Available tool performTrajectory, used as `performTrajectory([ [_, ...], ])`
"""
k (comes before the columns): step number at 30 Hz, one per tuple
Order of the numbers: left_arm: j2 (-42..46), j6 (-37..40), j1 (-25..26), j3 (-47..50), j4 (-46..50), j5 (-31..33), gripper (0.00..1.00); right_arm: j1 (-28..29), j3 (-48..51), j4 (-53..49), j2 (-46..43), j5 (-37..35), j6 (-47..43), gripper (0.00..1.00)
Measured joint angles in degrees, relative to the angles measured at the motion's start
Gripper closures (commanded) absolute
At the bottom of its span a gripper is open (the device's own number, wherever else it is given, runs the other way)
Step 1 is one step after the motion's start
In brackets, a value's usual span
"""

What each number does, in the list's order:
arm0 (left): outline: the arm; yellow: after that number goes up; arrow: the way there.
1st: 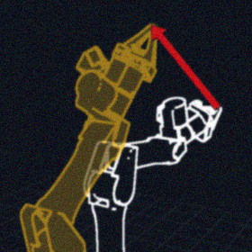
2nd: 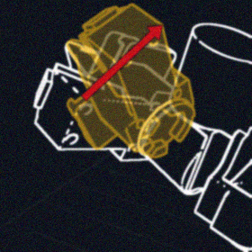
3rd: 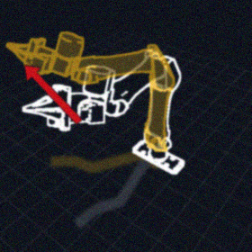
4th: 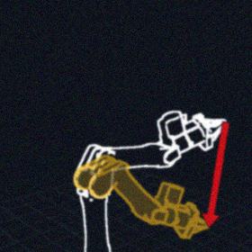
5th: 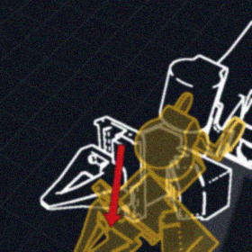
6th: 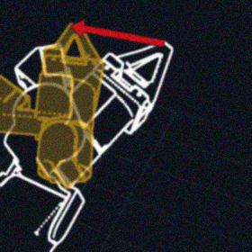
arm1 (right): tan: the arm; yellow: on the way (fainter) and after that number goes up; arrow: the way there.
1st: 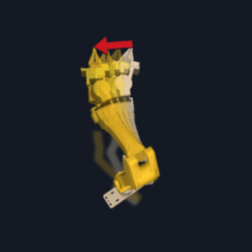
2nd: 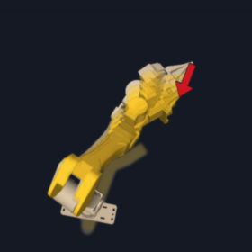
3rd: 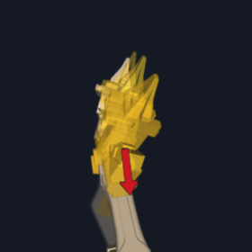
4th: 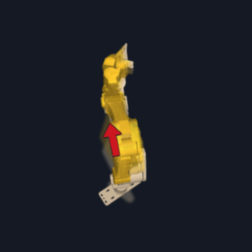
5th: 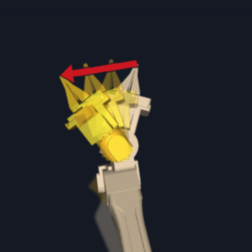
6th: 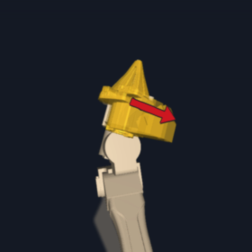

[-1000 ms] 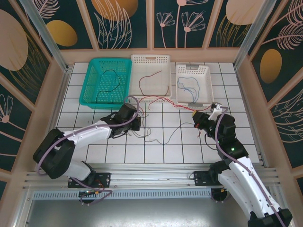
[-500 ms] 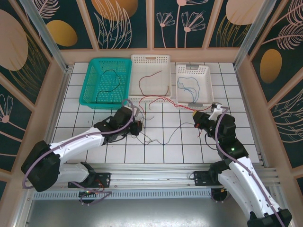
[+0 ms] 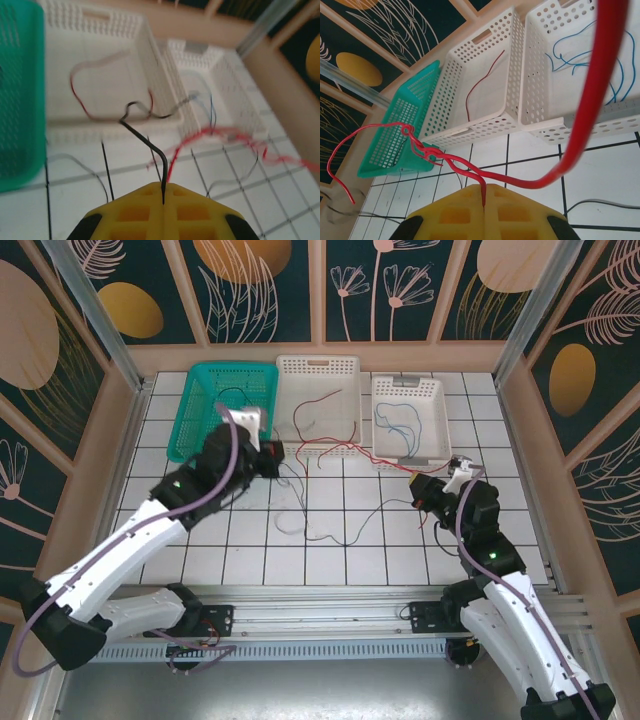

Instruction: Untangle the cables

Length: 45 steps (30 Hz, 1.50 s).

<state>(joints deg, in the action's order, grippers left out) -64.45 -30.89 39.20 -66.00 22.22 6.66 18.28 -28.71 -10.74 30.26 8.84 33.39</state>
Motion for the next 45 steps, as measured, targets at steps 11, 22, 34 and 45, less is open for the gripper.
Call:
performTrajectory([
  [11,-17.1,9.6,-7.5,-50.2,17.2,4.0,1.00,-0.6,-1.7,-0.2,0.0,0.0,0.0,1.00],
  [22,-23.7,11.4,-16.0,-66.8,19.4,7.4,1.00,-0.7,-4.0,-0.2,2.0,0.3,0.0,1.00],
  [34,-27.7,11.1,-23.2,-66.8,19.3,5.9,1.00,-0.7,-4.3,-0.2,2.1,1.6,0.0,1.00],
  [45,-30.4,10.7,-26.1,-65.2,17.1,3.6,1.00,-0.9,-4.3,-0.2,1.5,3.3,0.0,1.00],
])
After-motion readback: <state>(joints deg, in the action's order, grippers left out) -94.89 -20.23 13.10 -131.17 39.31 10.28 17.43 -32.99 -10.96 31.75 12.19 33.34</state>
